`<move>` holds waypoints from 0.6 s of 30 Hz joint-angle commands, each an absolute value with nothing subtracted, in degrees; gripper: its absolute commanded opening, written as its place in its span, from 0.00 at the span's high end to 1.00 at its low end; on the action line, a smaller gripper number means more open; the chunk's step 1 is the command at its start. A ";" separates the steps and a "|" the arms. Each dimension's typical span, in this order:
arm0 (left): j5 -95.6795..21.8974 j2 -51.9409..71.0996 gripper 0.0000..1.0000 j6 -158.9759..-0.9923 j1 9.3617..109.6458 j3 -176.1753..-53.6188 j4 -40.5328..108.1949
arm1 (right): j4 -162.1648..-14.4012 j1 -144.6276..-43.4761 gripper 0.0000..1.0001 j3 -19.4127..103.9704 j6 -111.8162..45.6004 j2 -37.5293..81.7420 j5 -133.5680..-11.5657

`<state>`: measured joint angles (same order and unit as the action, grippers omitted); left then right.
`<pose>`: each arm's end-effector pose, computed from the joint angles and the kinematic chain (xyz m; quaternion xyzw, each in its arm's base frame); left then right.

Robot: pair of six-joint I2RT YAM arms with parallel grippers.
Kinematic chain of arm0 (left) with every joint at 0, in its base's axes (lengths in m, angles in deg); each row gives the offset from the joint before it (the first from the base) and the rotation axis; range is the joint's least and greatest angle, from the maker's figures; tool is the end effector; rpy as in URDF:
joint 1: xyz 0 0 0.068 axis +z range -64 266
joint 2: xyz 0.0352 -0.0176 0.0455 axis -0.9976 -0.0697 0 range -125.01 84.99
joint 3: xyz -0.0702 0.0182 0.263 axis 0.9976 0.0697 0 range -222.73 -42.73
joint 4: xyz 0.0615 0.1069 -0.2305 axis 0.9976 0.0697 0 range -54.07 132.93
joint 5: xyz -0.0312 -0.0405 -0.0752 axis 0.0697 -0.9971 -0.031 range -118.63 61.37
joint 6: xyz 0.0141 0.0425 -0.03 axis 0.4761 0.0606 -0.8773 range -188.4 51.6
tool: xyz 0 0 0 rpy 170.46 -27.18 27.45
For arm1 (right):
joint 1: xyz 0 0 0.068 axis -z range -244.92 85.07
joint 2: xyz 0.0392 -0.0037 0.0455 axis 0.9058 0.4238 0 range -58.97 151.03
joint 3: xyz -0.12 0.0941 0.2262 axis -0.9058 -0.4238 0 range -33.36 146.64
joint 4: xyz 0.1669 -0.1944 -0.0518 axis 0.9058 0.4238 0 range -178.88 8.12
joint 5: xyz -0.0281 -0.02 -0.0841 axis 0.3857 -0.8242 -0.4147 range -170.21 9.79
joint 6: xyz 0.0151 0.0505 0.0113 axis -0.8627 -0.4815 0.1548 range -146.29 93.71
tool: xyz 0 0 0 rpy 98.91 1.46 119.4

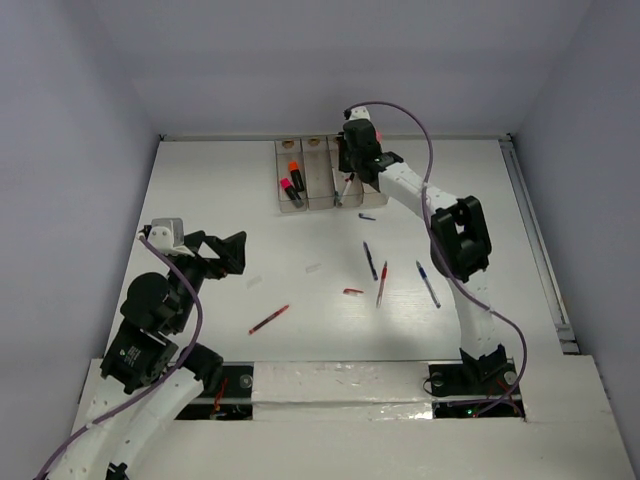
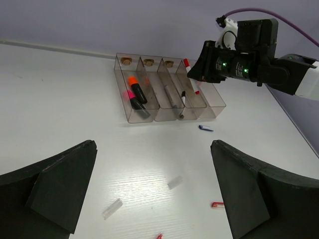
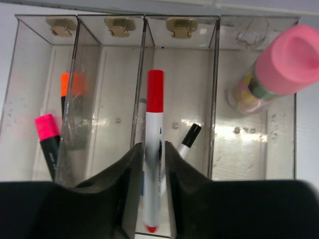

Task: Sort the stationery into containers
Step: Place the pen in the storage box.

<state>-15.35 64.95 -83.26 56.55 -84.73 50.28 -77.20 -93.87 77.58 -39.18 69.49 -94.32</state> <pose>0.0775 -0.0344 0.3658 -0.0032 0.6599 -0.2113 0.7210 0.4684 0.2491 0.2508 -0.0581 0.8563 0.0802 0.5069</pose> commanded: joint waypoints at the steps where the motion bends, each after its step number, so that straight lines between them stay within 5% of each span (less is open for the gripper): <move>1: -15.88 64.07 0.01 -82.91 57.09 -84.65 46.92 | -75.88 -94.10 0.67 83.44 -37.72 70.22 -94.88; 5: -15.89 63.98 0.01 -83.17 57.70 -84.65 47.01 | -76.83 -94.10 0.44 81.70 -37.19 67.60 -93.39; 9: -14.57 64.07 0.01 -84.31 58.23 -84.65 46.92 | -80.52 -94.10 0.44 71.54 -37.98 61.45 -91.99; 18: -15.88 63.45 0.01 -84.92 58.76 -84.30 46.48 | -82.38 -101.48 0.63 43.92 -40.00 40.53 -87.67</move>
